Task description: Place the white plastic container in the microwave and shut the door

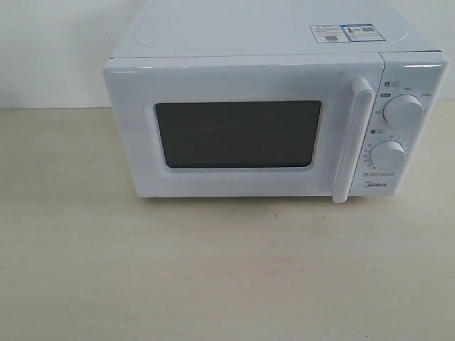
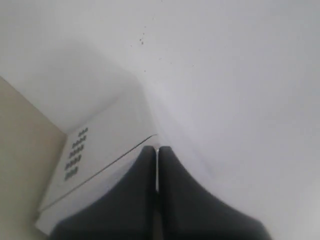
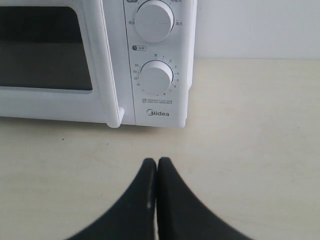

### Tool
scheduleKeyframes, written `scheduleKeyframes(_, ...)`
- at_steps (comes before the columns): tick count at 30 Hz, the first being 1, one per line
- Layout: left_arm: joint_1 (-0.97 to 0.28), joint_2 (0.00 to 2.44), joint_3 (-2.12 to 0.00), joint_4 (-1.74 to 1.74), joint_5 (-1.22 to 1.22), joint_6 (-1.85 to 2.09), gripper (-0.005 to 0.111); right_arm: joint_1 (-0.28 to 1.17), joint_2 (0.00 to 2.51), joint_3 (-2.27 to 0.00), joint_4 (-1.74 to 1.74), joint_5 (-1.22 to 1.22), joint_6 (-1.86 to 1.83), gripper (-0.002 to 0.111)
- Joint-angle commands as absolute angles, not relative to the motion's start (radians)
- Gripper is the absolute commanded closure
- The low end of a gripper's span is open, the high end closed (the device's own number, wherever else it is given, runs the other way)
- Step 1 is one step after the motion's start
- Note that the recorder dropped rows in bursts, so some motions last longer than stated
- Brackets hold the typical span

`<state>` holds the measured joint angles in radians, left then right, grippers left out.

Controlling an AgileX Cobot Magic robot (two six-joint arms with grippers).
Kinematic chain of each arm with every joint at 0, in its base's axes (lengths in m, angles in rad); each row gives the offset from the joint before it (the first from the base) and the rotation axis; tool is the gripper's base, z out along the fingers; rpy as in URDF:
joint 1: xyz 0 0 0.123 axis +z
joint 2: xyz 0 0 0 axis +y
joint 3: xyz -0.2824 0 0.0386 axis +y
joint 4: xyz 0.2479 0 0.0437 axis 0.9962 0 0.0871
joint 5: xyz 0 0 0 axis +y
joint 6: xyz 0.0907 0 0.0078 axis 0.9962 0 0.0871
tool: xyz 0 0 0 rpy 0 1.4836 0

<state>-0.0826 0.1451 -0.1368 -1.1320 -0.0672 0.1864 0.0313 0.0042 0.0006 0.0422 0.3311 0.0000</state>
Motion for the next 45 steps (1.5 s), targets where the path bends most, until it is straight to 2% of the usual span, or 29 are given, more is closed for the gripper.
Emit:
scheduleKeyframes(1,-0.080,0.088,-0.134,-1.120,-0.079,0.118,0.103,0.029,0.000,0.000,0.042,0.323,0.000,0.109)
scheduleKeyframes(6,-0.080,0.014,-0.083,-0.732,-0.069,0.671,0.103,0.029,0.000,0.000,0.042,0.323,0.000,0.109)
scheduleKeyframes(12,-0.080,0.000,-0.075,-0.462,0.056,0.722,0.103,0.029,0.000,0.000,0.039,0.330,0.000,0.109)
scheduleKeyframes(17,-0.080,0.000,-0.075,-0.299,0.179,0.601,0.103,0.029,0.000,0.000,0.041,0.330,0.000,0.109)
scheduleKeyframes(22,-0.080,0.000,-0.038,-0.185,0.337,0.215,0.103,0.029,0.000,0.000,0.041,0.330,0.000,0.109)
scheduleKeyframes(26,-0.080,0.000,0.000,-0.116,0.327,0.000,0.103,0.029,0.000,0.000,0.041,0.330,0.000,0.109)
scheduleKeyframes(45,-0.080,0.000,0.000,-0.040,0.307,0.072,0.103,0.029,0.000,0.000,0.043,0.330,0.000,0.109)
